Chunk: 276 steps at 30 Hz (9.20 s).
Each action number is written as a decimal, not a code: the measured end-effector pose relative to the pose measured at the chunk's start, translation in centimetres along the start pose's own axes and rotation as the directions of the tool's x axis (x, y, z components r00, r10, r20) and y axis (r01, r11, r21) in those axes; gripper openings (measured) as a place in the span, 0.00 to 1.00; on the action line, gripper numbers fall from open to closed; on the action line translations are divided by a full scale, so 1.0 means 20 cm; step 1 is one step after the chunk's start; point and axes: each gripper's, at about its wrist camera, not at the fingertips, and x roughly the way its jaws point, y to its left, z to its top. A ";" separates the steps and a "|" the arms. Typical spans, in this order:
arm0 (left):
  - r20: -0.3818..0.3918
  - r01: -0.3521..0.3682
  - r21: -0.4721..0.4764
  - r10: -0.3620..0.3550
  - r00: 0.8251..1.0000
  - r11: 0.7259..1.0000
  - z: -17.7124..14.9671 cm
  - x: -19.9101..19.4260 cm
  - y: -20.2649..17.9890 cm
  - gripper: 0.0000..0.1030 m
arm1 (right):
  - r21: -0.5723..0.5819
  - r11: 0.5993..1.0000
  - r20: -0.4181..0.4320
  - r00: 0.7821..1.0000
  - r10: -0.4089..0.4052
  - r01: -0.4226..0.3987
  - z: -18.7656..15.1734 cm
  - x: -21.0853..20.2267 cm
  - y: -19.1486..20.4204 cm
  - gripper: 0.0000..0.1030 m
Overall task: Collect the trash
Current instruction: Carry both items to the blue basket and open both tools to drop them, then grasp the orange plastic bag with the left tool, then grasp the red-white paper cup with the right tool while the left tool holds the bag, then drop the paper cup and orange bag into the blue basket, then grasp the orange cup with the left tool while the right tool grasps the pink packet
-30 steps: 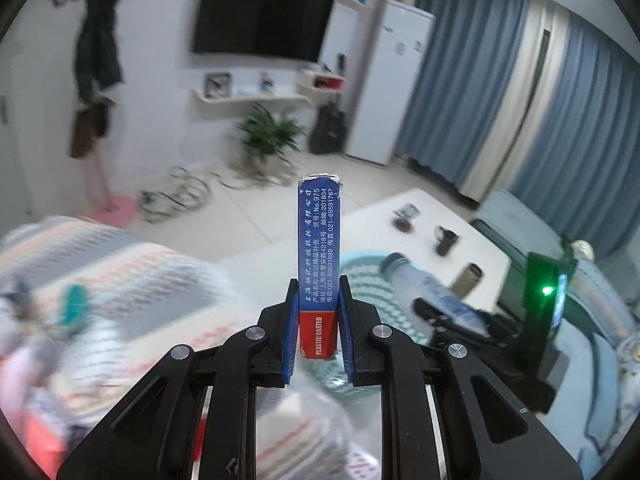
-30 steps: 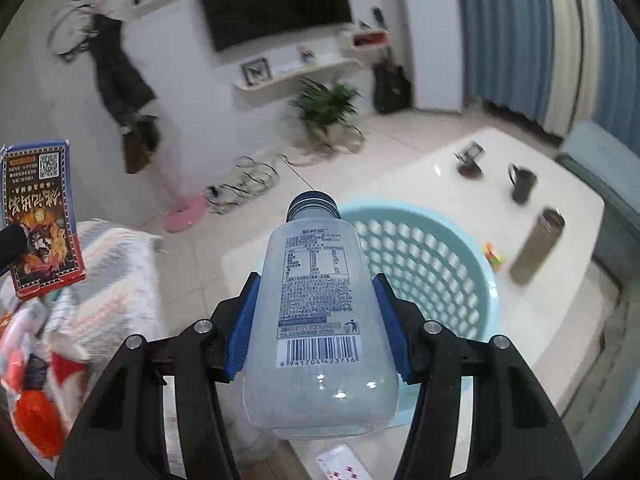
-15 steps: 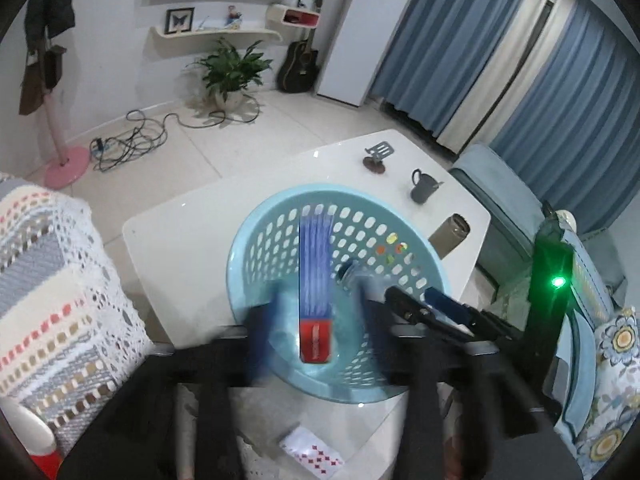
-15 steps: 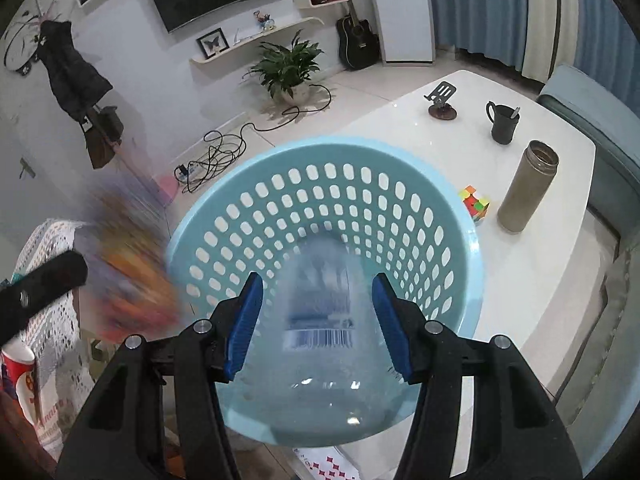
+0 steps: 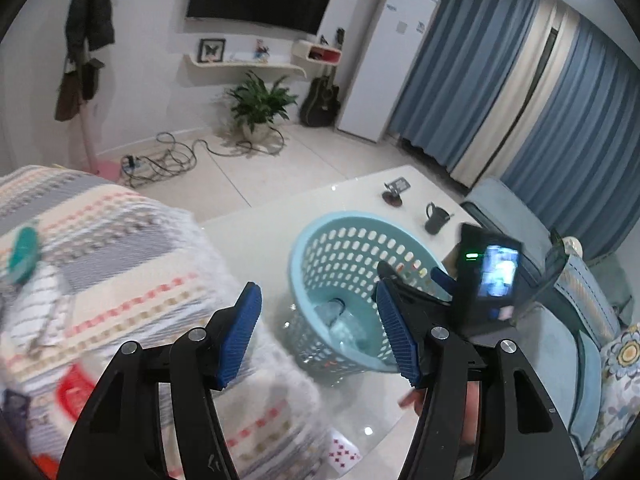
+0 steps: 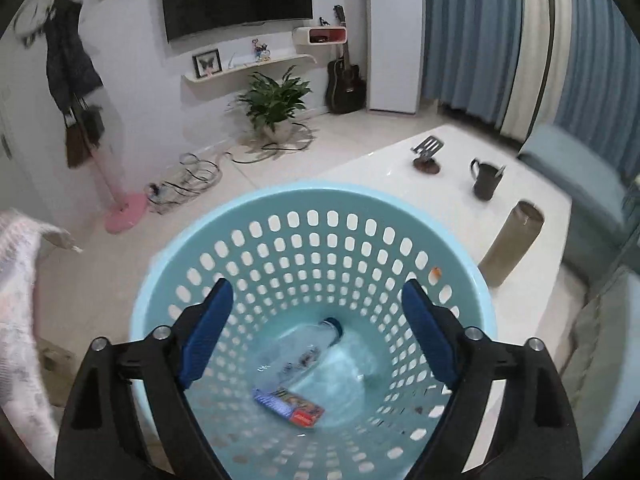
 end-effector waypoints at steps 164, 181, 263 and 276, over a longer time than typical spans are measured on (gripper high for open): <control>-0.011 -0.102 0.023 0.103 0.995 0.995 -0.07 -0.10 0.08 0.26 | -0.011 0.946 -0.145 0.937 0.318 -0.323 0.01 -0.25 0.15 0.22; -0.022 -0.063 0.039 0.064 0.998 0.997 -0.17 -0.15 0.13 0.58 | 0.074 0.964 -0.219 0.939 0.265 -0.255 -0.15 -0.22 -0.02 0.52; 0.071 -0.371 -0.476 0.455 0.887 0.797 -0.68 -1.32 1.49 0.57 | -0.496 0.597 -0.307 0.771 0.558 -0.630 -0.43 -1.10 1.64 0.52; 0.235 -0.280 -0.340 0.369 0.899 0.898 -0.38 -1.38 1.08 0.57 | -0.448 0.697 -0.092 0.805 0.587 -0.559 -0.18 -1.23 1.30 0.34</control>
